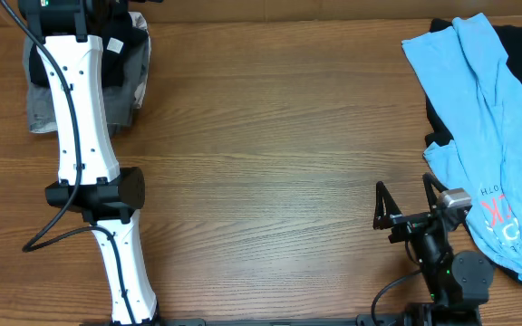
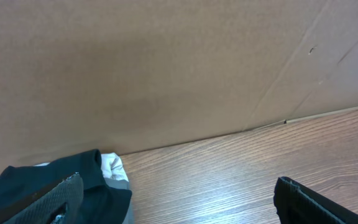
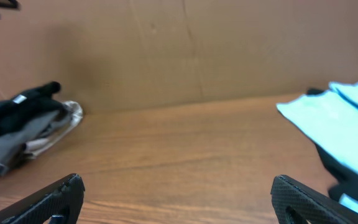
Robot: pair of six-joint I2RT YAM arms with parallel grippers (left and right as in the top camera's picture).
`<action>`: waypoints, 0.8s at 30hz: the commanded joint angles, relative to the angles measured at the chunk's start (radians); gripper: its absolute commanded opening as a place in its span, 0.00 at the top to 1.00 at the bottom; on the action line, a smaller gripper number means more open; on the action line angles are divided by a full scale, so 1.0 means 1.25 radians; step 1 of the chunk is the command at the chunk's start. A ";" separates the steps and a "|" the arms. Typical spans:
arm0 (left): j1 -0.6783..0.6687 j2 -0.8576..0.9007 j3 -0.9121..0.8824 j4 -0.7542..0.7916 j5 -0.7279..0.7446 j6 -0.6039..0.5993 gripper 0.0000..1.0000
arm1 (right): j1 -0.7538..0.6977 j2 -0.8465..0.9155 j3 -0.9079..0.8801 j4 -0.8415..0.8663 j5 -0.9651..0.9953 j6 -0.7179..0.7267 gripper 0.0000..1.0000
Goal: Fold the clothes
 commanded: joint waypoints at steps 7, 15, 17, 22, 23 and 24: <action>-0.003 0.004 0.002 0.000 0.009 -0.011 0.00 | 0.006 -0.071 -0.087 0.020 0.069 0.005 0.00; -0.005 0.004 0.002 0.000 0.009 -0.011 0.00 | 0.007 -0.107 -0.087 0.026 0.078 0.005 0.00; -0.004 0.004 0.002 0.000 0.009 -0.011 0.00 | 0.007 -0.107 -0.087 0.020 0.078 0.005 0.00; -0.004 0.004 0.002 0.000 0.009 -0.011 0.00 | 0.007 -0.106 -0.087 0.020 0.078 0.005 0.00; -0.004 0.004 0.002 0.000 0.009 -0.011 0.00 | 0.007 -0.106 -0.087 0.020 0.078 0.005 0.00; -0.004 0.004 0.002 0.000 0.009 -0.010 0.00 | 0.007 -0.106 -0.087 0.020 0.078 0.005 0.00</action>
